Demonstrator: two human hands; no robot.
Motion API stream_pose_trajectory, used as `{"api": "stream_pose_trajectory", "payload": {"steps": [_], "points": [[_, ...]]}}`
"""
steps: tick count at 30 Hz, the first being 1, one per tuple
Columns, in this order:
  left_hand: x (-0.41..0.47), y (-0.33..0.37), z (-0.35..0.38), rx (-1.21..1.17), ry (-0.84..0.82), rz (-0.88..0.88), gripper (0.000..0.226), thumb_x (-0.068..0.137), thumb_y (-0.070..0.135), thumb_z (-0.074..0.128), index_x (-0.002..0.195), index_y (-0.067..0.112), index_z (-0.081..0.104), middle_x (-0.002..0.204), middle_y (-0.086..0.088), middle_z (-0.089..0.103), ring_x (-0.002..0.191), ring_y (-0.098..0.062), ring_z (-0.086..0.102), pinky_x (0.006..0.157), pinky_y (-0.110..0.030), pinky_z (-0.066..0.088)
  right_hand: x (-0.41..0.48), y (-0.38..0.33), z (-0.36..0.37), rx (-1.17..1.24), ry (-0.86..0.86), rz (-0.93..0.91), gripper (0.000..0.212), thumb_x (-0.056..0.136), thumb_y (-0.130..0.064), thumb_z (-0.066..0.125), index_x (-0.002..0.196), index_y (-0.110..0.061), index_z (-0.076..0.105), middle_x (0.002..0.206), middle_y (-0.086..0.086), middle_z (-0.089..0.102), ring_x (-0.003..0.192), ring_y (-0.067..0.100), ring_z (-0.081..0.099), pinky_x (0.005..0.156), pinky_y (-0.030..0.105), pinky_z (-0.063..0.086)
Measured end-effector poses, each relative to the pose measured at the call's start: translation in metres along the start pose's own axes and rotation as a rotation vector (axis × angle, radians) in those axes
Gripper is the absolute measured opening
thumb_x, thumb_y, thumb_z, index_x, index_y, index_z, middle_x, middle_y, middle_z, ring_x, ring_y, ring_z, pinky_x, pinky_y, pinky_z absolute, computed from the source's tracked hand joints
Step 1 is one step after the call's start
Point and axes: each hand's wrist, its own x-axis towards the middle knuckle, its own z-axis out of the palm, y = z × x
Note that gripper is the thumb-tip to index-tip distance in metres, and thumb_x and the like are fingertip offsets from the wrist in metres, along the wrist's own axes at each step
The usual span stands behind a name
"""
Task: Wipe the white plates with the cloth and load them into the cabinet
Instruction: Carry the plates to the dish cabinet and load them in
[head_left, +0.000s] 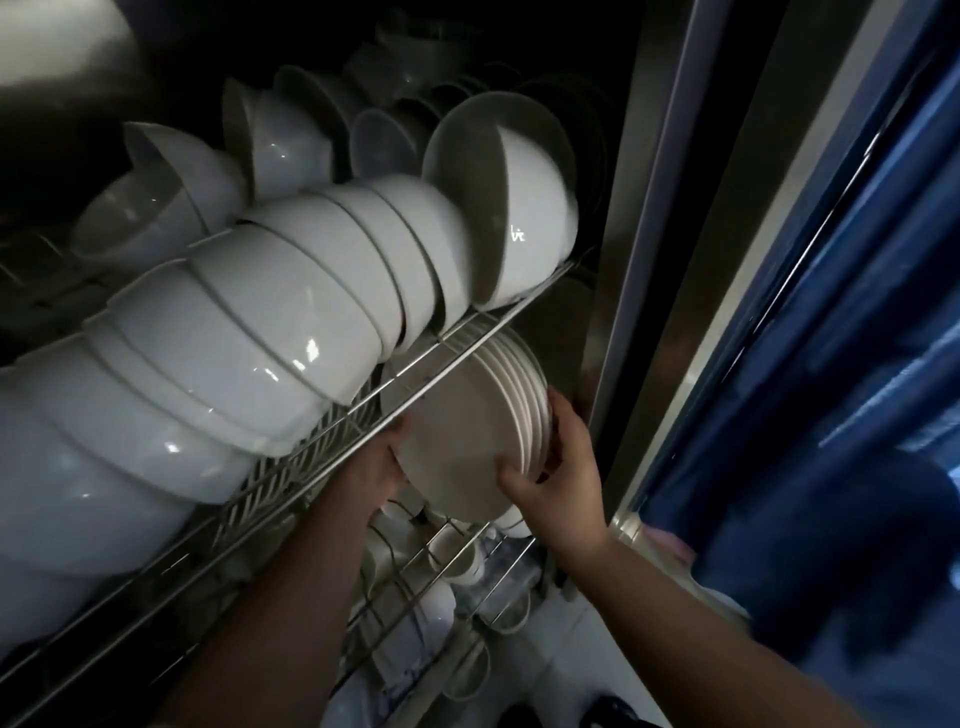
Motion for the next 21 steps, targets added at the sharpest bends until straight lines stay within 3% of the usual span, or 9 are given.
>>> {"api": "stream_pose_trajectory", "payload": {"steps": [3, 7, 9, 11, 13, 16, 18, 21], "points": [[0.004, 0.003, 0.004, 0.073, 0.006, -0.015, 0.036, 0.098, 0.03, 0.04, 0.122, 0.008, 0.055, 0.127, -0.017, 0.058, 0.125, -0.037, 0.048, 0.111, -0.06, 0.029, 0.002, 0.004, 0.005, -0.027, 0.006, -0.015, 0.088, 0.069, -0.041, 0.07, 0.145, -0.036, 0.027, 0.135, -0.01, 0.042, 0.126, 0.007, 0.045, 0.103, 0.04, 0.046], [0.011, 0.003, 0.003, 0.097, 0.002, -0.014, 0.042, 0.104, 0.024, 0.032, 0.138, 0.001, 0.043, 0.146, -0.024, 0.043, 0.135, -0.04, 0.04, 0.114, -0.061, 0.024, 0.004, 0.01, 0.006, -0.071, -0.009, -0.046, 0.088, 0.073, -0.031, 0.073, 0.145, -0.04, 0.025, 0.133, -0.013, 0.041, 0.123, -0.004, 0.042, 0.1, 0.03, 0.044], [0.009, 0.005, 0.0, 0.131, -0.033, 0.026, 0.041, 0.099, 0.03, 0.044, 0.13, 0.004, 0.05, 0.141, -0.023, 0.049, 0.129, -0.036, 0.048, 0.111, -0.059, 0.03, 0.004, 0.012, 0.005, -0.083, -0.024, -0.054, 0.091, 0.074, -0.026, 0.075, 0.145, -0.045, 0.021, 0.131, -0.019, 0.038, 0.123, -0.006, 0.04, 0.1, 0.027, 0.042], [0.006, 0.007, -0.003, 0.189, -0.057, 0.046, 0.054, 0.088, 0.043, 0.059, 0.126, 0.006, 0.056, 0.124, -0.014, 0.065, 0.114, -0.031, 0.059, 0.105, -0.058, 0.039, 0.004, 0.015, 0.005, -0.09, -0.04, -0.062, 0.096, 0.075, -0.023, 0.077, 0.144, -0.05, 0.016, 0.131, -0.023, 0.033, 0.127, -0.001, 0.037, 0.103, 0.028, 0.039], [0.008, 0.004, -0.007, 0.224, -0.073, 0.058, 0.038, 0.097, 0.036, 0.047, 0.122, 0.011, 0.059, 0.112, -0.005, 0.071, 0.109, -0.029, 0.061, 0.103, -0.06, 0.037, 0.004, 0.016, 0.006, -0.09, -0.042, -0.072, 0.099, 0.075, -0.022, 0.077, 0.145, -0.048, 0.012, 0.131, -0.025, 0.029, 0.129, 0.001, 0.035, 0.106, 0.032, 0.038], [0.012, 0.0, -0.013, 0.21, -0.026, 0.054, 0.028, 0.104, 0.027, 0.036, 0.112, 0.018, 0.062, 0.124, -0.01, 0.065, 0.114, -0.028, 0.059, 0.107, -0.058, 0.036, 0.004, 0.019, 0.008, -0.086, -0.061, -0.074, 0.104, 0.073, -0.023, 0.08, 0.147, -0.044, 0.01, 0.139, -0.022, 0.027, 0.134, 0.001, 0.029, 0.11, 0.036, 0.035], [0.009, -0.003, -0.015, 0.185, 0.004, 0.05, 0.027, 0.103, 0.028, 0.041, 0.113, 0.016, 0.063, 0.131, -0.014, 0.06, 0.116, -0.027, 0.059, 0.108, -0.053, 0.038, 0.002, 0.022, 0.008, -0.078, -0.074, -0.051, 0.112, 0.069, -0.026, 0.084, 0.148, -0.043, 0.006, 0.148, -0.014, 0.025, 0.137, 0.002, 0.028, 0.111, 0.036, 0.035], [0.007, -0.011, -0.018, 0.189, 0.119, 0.107, 0.026, 0.1, 0.026, 0.053, 0.118, 0.011, 0.063, 0.125, -0.014, 0.065, 0.114, -0.028, 0.062, 0.104, -0.05, 0.045, -0.006, 0.03, 0.007, -0.006, -0.089, 0.026, 0.121, 0.06, -0.032, 0.089, 0.148, -0.039, 0.008, 0.151, -0.011, 0.028, 0.135, -0.001, 0.033, 0.111, 0.036, 0.039]]}}
